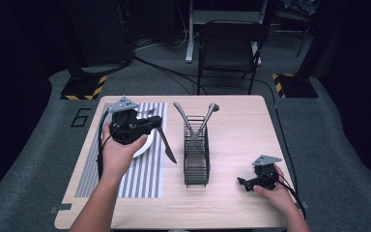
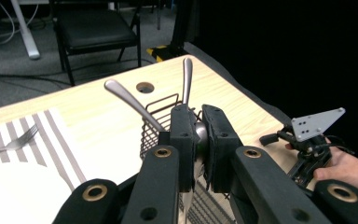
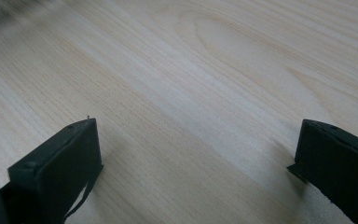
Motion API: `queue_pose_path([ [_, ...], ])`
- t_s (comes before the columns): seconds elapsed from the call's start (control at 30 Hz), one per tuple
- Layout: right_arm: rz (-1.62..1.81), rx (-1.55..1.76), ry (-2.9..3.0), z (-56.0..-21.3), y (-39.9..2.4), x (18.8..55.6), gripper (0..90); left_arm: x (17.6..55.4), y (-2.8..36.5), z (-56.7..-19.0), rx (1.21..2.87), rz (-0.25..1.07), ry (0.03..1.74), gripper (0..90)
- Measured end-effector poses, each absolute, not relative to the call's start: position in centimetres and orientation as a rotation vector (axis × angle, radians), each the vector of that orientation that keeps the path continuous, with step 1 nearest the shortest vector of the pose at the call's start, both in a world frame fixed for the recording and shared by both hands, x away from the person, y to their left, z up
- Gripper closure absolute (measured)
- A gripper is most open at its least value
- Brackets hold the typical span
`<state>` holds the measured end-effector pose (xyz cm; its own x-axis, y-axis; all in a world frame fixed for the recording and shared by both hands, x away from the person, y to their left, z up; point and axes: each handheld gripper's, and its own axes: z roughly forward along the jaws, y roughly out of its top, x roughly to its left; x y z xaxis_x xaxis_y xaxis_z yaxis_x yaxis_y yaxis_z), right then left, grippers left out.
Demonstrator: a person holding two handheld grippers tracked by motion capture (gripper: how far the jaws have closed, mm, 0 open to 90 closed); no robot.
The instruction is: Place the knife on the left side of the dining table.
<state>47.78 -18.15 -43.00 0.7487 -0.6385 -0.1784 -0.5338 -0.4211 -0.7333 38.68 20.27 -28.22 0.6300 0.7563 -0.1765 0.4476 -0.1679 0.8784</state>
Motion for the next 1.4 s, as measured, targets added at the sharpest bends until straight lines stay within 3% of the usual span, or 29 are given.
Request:
queue_pose_path([
  [1.4, -0.161, -2.117, 0.878, -43.0, -18.1, 47.8, 0.0, 39.7, 28.0, -35.5, 1.676, 0.348, 1.287, 83.0],
])
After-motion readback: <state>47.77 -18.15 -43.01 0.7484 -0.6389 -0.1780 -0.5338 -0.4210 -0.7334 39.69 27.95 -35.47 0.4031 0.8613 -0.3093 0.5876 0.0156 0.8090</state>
